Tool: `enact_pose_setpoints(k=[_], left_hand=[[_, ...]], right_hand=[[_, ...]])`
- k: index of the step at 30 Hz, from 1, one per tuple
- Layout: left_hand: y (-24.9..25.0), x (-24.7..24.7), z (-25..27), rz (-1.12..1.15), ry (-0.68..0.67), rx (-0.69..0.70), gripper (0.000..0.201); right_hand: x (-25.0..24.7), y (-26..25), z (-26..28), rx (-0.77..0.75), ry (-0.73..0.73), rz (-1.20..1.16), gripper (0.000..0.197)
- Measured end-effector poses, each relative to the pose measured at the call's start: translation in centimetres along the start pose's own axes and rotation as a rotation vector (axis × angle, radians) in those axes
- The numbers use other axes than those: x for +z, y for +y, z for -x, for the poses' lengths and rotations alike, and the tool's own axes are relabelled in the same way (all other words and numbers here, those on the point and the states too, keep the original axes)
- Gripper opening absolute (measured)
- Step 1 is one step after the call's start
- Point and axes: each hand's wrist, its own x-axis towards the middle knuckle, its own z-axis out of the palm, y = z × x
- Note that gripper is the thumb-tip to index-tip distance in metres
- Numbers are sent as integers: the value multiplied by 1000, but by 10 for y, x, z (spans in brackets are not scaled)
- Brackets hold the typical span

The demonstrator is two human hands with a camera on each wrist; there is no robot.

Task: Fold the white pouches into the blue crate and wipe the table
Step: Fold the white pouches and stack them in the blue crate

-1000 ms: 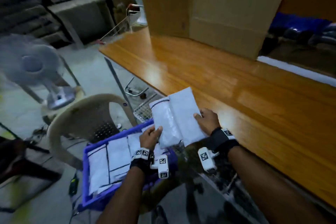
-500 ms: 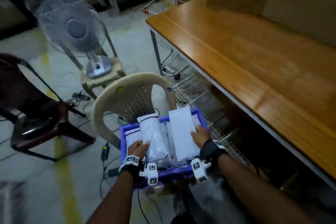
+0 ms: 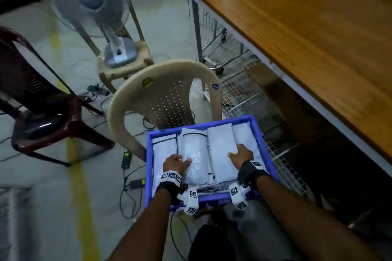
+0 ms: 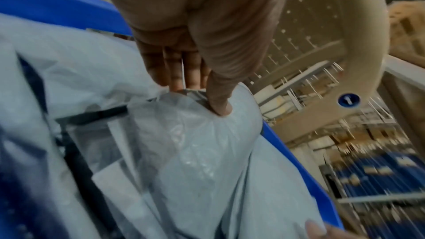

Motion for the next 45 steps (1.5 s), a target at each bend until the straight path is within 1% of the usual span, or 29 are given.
enact_pose_setpoints(k=[2,4,5,6,8,10,11,13,16,20,23,27,30,31,33,35,37,39,41,45], left_hand=[[3,-3,4,-41,72,83,66],[8,-4,6,-152,129,252,78],[14,-3,7,-212,113,353,82],[20,0,5,-282,66,449,84],[34,7,1,-505,-75,570,86],[40,18,-5,-740,-172,612,87],[40,23,-7,-806,-199,601,88],[35,33,-11,-836,-216,566,90],[22,42,-17,-824,-227,538,90],[16,42,-22,-779,-247,508,91],[19,39,-17,-757,-248,493,91],[39,28,1,-696,-226,487,87],[58,21,20,-512,-177,463,84],[67,19,27,-409,-155,450,80],[90,16,46,-182,-112,456,62],[123,15,72,-7,-111,496,43],[163,21,102,115,-133,565,30],[205,28,135,210,-153,654,22],[241,40,166,299,-188,720,18],[291,75,231,336,-254,839,13]], right_hand=[[0,1,3,-65,27,70,72],[0,0,5,-177,62,208,80],[1,-1,6,-237,51,268,82],[2,-2,5,-290,11,323,83],[6,-2,1,-352,-114,456,82],[12,-1,-4,-362,-200,568,81],[16,0,-7,-360,-226,596,80],[23,4,-12,-363,-256,606,81],[34,11,-17,-394,-259,604,79],[41,15,-19,-420,-239,606,79],[32,11,-12,-418,-228,578,78],[4,0,7,-400,-163,479,75],[-32,-8,26,-390,-89,383,72],[-47,-10,34,-381,-54,327,68],[-79,-12,52,-360,39,157,55],[-115,-14,72,-357,159,9,37],[-154,-14,97,-374,284,-60,22],[-196,-10,126,-392,422,-126,18],[-234,5,152,-394,552,-191,17],[-300,60,195,-320,700,-261,15]])
